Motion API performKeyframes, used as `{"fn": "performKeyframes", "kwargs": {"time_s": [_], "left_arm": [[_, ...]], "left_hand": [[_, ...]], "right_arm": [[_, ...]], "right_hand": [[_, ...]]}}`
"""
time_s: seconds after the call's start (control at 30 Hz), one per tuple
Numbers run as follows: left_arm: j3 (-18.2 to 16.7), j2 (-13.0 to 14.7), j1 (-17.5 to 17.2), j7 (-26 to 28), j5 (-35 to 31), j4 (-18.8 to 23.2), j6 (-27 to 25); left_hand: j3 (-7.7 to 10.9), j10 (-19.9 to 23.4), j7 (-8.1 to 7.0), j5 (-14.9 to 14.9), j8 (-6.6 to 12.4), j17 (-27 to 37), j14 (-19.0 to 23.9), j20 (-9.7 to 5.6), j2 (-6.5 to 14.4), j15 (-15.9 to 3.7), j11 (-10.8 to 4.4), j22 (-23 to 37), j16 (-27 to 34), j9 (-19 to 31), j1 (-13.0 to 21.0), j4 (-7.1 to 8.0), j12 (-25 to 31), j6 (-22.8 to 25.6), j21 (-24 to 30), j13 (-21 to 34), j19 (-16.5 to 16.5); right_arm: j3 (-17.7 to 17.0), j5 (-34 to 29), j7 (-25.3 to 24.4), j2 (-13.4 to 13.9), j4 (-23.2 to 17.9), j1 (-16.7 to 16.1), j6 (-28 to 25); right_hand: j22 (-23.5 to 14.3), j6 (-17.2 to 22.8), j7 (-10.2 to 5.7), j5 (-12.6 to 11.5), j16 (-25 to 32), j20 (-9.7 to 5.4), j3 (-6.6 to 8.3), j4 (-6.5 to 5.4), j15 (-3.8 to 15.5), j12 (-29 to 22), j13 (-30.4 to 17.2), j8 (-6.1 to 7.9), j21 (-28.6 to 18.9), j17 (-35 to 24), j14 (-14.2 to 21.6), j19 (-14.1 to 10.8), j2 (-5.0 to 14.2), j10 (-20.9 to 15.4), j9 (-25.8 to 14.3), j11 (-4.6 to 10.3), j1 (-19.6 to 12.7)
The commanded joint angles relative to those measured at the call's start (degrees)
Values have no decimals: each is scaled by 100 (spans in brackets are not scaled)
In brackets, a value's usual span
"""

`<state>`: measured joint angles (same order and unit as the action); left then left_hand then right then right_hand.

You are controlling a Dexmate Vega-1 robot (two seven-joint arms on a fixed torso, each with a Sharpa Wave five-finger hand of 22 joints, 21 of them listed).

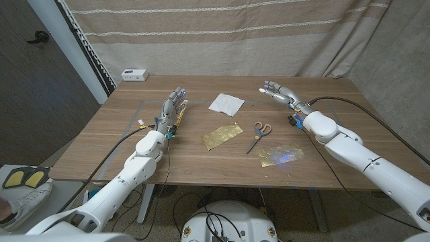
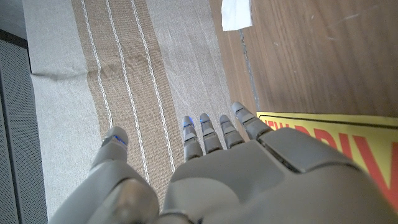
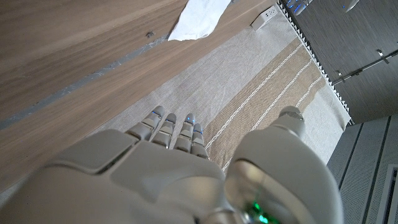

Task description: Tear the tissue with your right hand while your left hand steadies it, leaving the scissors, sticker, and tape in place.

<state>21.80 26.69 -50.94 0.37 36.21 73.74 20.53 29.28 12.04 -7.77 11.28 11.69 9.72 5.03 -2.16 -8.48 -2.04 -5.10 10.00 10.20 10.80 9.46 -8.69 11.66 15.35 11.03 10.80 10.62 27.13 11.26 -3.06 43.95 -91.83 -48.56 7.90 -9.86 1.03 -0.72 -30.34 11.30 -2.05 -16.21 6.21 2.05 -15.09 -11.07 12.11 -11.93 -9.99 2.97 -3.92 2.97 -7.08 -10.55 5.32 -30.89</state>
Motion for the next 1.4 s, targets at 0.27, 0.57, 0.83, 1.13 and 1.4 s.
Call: {"fn": "performKeyframes", "kwargs": {"time_s": [0.27, 0.57, 0.83, 1.13, 1.4], "left_arm": [[-10, 18, 92, -74, -10, -111, 31], [-14, 14, 91, -76, 1, -89, 34], [-4, 58, 64, -51, -33, 1, -1], [-10, 103, 3, -42, -7, 122, -69], [12, 144, -16, 28, -48, 251, -170]], "left_hand": [[-33, -22, -8, 41, -28, 21, 10, -423, -7, -548, -12, 20, 9, 27, 56, -3, 7, -78, 18, 19, 18], [-41, -20, -7, 41, -30, 21, 9, -423, -5, -549, -26, 20, 11, 27, 57, -1, 8, -84, 17, 19, 13], [-48, -3, -11, 41, -30, 21, 18, -419, -3, -551, 2, 20, 16, 28, 60, 1, 16, -88, 20, 19, 20], [-61, 46, -4, 44, -24, 21, 107, -428, -2, -567, -10, 20, 48, 28, 64, 2, 36, -77, 31, 18, 48], [-74, 126, 0, 49, -19, 20, 137, -428, 1, -592, -23, 19, 47, 29, 78, 1, 64, -65, 43, 19, 93]], "right_arm": [[75, -548, -93, 211, -430, -101, -98], [56, -723, -64, 336, -622, -172, -159], [102, -979, 131, 584, -868, -201, -312], [74, -1269, 72, 750, -1061, -347, -300], [179, -1911, -85, 804, -1076, -333, -131]], "right_hand": [[-20, 208, -6, -117, 43, -268, -31, 74, 755, -13, 7, 34, -52, -14, 234, -246, -54, -154, -8, -28, -129], [-22, 108, -30, -148, 7, -278, -42, 77, 759, 47, 16, -23, -31, -15, 220, -258, -74, -52, -10, -8, -154], [-25, -73, -19, -207, -41, -301, -59, 67, 782, 156, 17, -97, 11, -23, 181, -244, -90, 159, -14, -13, -179], [-26, -110, -26, -221, -59, -312, -65, 60, 774, 174, 15, -109, 27, -25, 144, -226, -93, 191, -16, -10, -180], [-27, -409, 28, -251, -75, -346, -92, 44, 808, 210, 7, -189, 47, -30, 98, -214, -121, 267, -20, 25, -171]]}}
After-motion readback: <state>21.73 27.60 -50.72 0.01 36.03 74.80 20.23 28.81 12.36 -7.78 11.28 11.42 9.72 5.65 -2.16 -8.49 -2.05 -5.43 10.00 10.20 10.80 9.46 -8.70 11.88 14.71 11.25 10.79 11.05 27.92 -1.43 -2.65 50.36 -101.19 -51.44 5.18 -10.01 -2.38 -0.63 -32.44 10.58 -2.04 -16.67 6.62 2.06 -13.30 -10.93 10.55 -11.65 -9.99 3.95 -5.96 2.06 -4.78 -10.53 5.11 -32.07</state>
